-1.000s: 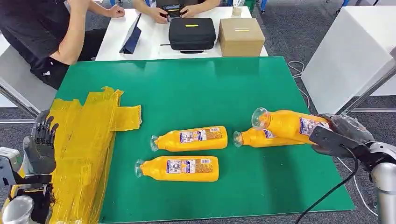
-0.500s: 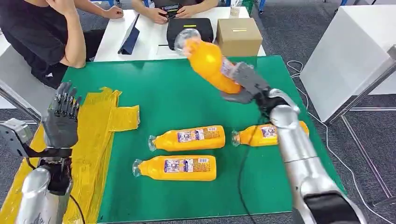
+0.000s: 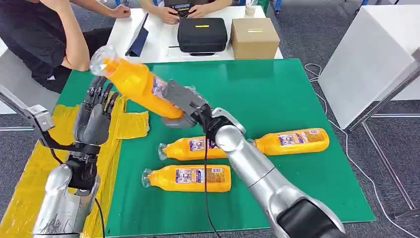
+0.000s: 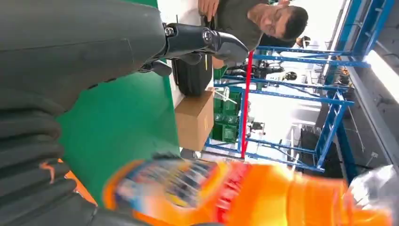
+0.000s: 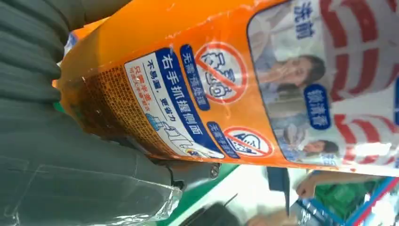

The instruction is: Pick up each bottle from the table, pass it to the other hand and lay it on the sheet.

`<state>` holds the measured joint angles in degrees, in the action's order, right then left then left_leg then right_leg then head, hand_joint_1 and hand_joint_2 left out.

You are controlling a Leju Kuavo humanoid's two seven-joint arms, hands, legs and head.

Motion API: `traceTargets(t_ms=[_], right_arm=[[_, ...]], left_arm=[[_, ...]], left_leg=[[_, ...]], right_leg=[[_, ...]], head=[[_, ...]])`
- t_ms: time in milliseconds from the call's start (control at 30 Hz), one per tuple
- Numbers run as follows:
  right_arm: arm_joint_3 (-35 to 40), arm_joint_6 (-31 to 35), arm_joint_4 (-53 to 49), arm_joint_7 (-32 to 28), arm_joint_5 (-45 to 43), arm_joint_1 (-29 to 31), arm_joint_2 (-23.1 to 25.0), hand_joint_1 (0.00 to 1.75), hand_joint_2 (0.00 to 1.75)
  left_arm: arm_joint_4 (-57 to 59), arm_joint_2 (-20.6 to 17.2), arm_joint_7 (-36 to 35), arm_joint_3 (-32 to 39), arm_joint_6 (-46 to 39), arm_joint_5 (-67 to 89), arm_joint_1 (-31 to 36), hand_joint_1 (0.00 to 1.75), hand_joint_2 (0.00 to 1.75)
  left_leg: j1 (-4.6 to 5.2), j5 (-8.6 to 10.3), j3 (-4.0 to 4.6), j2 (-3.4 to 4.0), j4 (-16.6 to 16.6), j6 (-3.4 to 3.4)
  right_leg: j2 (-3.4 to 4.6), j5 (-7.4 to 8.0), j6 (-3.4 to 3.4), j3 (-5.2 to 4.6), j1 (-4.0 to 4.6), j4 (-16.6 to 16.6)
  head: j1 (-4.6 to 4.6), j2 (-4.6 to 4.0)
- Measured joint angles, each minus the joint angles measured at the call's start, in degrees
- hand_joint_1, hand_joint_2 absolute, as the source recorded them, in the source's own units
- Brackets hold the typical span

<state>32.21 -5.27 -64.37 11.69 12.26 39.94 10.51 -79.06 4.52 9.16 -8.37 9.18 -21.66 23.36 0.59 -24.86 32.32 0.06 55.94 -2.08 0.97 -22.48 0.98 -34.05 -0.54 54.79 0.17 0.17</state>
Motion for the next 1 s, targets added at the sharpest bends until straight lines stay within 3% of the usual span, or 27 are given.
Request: traceTargets(t_ms=[500,1000], right_arm=[[5.2,0.6,5.7,4.8,7.3,1.9,6.9,1.75,1.75],[5.5,-0.1,8.0,5.3,8.9,2.4,8.0,1.75,1.75]], left_arm=[[-2.8,2.1,-1.9,-2.2,-4.3,1.4,-0.1,0.0,1.75],[-4.5,2.1,-1.9,-2.3,-7.5,3.7,-0.3,0.0,1.75]], left_leg=[[-0.01,0.0,0.01,-0.02,0.0,0.0],[-0.01,0.0,0.03,-0.07,0.0,0.0]], right_leg=[[-0.02,0.0,0.0,-0.02,0.02,0.0],[-0.07,0.0,0.0,-0.02,0.01,0.0]], head=[[0.0,0.0],[0.0,0.0]])
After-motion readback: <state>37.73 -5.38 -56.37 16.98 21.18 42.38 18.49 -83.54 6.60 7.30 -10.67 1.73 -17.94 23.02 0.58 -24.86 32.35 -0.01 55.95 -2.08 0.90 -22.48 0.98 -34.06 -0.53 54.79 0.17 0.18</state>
